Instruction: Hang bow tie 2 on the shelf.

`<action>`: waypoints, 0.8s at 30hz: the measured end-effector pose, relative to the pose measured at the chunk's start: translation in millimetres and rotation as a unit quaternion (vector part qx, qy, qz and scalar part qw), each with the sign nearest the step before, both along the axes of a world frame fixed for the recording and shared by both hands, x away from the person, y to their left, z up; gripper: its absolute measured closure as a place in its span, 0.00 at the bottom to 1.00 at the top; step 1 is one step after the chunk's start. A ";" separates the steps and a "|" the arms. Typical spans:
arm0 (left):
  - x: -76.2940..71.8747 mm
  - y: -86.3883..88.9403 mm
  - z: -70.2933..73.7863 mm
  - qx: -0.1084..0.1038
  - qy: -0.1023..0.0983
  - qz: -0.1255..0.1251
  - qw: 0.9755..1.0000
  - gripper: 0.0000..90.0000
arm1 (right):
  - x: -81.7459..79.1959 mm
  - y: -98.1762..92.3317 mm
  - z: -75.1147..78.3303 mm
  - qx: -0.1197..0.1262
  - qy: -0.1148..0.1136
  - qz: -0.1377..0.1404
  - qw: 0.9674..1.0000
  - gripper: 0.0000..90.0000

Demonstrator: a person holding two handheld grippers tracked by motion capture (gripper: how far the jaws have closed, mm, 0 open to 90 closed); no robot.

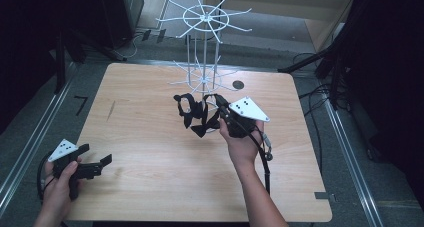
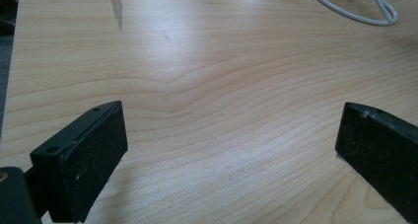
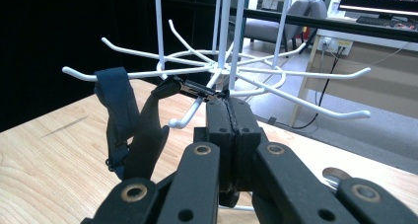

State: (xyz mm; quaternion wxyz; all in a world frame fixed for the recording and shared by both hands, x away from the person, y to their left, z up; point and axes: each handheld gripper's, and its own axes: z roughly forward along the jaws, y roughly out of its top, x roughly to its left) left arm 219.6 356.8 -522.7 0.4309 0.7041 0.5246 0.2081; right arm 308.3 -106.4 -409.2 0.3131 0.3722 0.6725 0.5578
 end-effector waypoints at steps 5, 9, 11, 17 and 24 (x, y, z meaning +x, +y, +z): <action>0.0 -0.1 0.0 0.000 0.000 0.000 1.000 0.00 | 4.5 0.6 -2.7 -0.002 0.003 0.000 1.000 1.00; 0.0 -0.1 0.0 -0.001 -0.001 0.000 1.000 0.00 | 9.8 1.3 -6.8 -0.007 0.007 -0.004 1.000 1.00; 0.0 -0.1 0.0 -0.001 0.000 0.000 1.000 0.00 | 11.4 1.8 -9.0 -0.007 0.010 -0.005 1.000 1.00; 0.0 0.0 0.0 0.000 0.000 0.000 1.000 0.00 | 14.8 2.0 -16.5 -0.007 0.019 -0.008 1.000 1.00; 0.0 -0.1 0.0 0.000 -0.001 -0.001 1.000 0.00 | 16.3 1.7 -25.6 -0.015 0.030 -0.006 0.999 1.00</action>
